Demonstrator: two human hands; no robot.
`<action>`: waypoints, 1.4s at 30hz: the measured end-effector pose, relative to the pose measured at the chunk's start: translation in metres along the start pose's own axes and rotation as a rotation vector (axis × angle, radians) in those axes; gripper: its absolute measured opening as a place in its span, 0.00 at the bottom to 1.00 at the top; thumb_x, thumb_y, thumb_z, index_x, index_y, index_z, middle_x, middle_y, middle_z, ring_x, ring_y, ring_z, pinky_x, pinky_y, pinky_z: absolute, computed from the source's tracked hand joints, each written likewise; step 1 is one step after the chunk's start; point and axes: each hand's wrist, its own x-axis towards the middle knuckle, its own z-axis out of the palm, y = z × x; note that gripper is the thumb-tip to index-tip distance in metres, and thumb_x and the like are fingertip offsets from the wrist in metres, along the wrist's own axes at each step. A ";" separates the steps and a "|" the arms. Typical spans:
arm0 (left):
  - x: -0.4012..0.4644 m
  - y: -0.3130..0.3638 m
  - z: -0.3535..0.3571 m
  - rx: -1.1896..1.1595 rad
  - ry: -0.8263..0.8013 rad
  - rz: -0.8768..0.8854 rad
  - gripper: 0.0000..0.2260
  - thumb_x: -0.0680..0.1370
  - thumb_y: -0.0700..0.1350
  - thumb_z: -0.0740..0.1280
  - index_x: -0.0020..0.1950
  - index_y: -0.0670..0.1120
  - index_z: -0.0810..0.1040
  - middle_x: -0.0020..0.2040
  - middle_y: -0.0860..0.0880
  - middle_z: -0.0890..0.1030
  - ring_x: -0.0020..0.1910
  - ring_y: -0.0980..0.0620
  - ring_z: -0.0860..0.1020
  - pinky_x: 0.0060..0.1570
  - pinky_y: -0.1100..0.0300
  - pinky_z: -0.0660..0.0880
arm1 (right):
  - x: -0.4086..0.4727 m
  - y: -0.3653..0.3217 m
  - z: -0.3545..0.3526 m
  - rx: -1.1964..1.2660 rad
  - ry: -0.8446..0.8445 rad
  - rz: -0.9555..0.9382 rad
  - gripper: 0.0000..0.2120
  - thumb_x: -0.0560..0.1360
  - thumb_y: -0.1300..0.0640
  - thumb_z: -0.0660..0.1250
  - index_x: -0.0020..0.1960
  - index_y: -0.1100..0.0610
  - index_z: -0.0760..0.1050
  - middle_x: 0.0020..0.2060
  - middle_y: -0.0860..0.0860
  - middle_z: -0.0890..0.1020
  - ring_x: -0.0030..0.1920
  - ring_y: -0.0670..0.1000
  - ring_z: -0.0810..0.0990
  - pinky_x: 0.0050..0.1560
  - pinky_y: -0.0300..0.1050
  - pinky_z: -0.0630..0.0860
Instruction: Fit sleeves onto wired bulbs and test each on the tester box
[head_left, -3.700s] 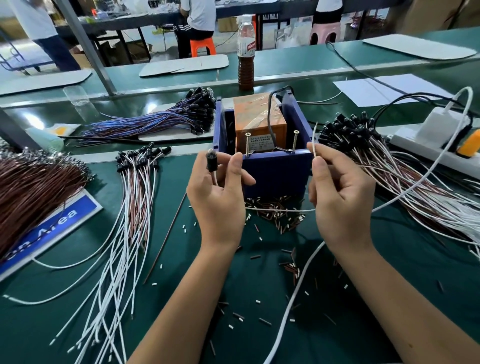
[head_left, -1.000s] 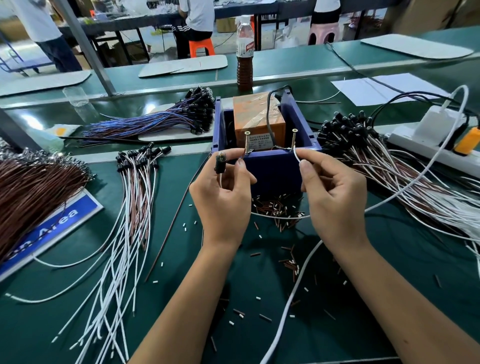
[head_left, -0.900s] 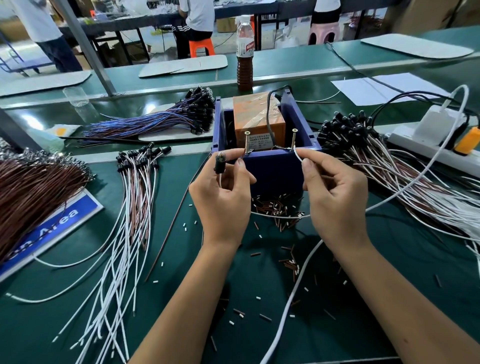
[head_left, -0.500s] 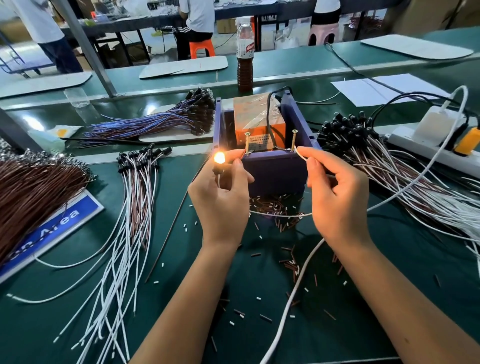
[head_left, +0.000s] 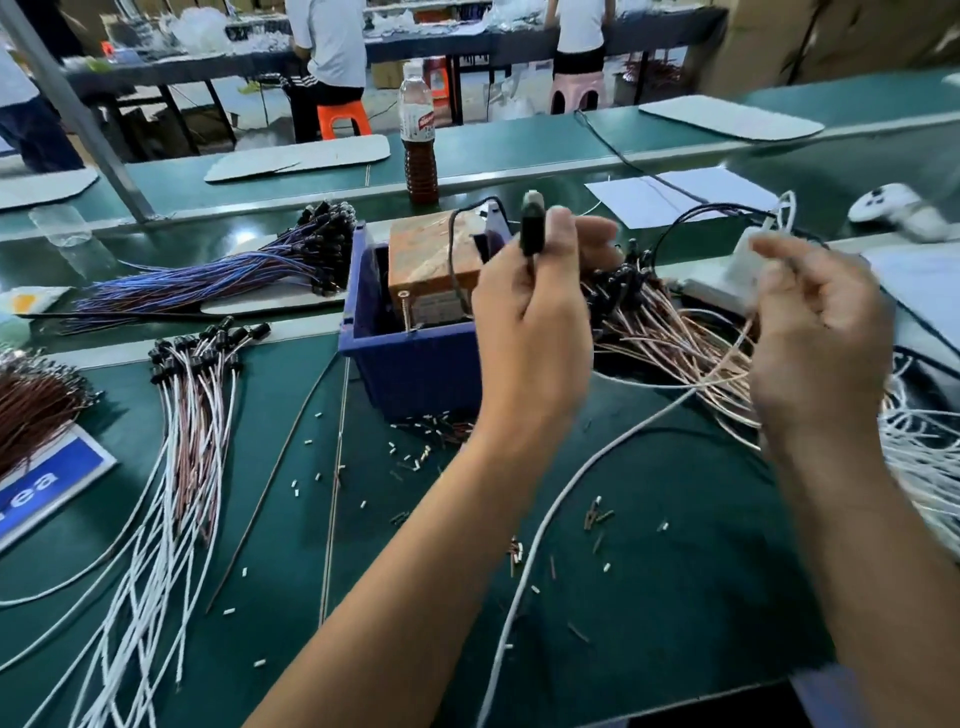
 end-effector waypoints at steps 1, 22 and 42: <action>0.004 0.000 0.019 -0.038 -0.046 -0.078 0.19 0.88 0.50 0.56 0.50 0.43 0.83 0.45 0.43 0.85 0.27 0.62 0.72 0.32 0.61 0.64 | 0.009 0.002 -0.015 -0.157 0.052 -0.006 0.22 0.79 0.46 0.59 0.70 0.49 0.77 0.69 0.53 0.75 0.67 0.51 0.76 0.70 0.43 0.72; -0.001 -0.088 0.107 0.764 -0.394 -0.097 0.16 0.85 0.57 0.61 0.50 0.51 0.86 0.50 0.52 0.83 0.63 0.46 0.66 0.56 0.51 0.58 | 0.044 0.064 -0.058 -0.655 -0.070 0.066 0.11 0.84 0.57 0.63 0.56 0.59 0.83 0.46 0.64 0.84 0.42 0.62 0.75 0.42 0.49 0.66; 0.025 -0.098 0.072 1.004 -0.604 0.098 0.23 0.88 0.54 0.47 0.76 0.51 0.74 0.79 0.45 0.70 0.82 0.52 0.60 0.80 0.53 0.52 | 0.031 0.035 0.013 -1.201 -0.674 -0.162 0.16 0.83 0.57 0.59 0.70 0.56 0.73 0.62 0.58 0.79 0.60 0.61 0.82 0.55 0.51 0.78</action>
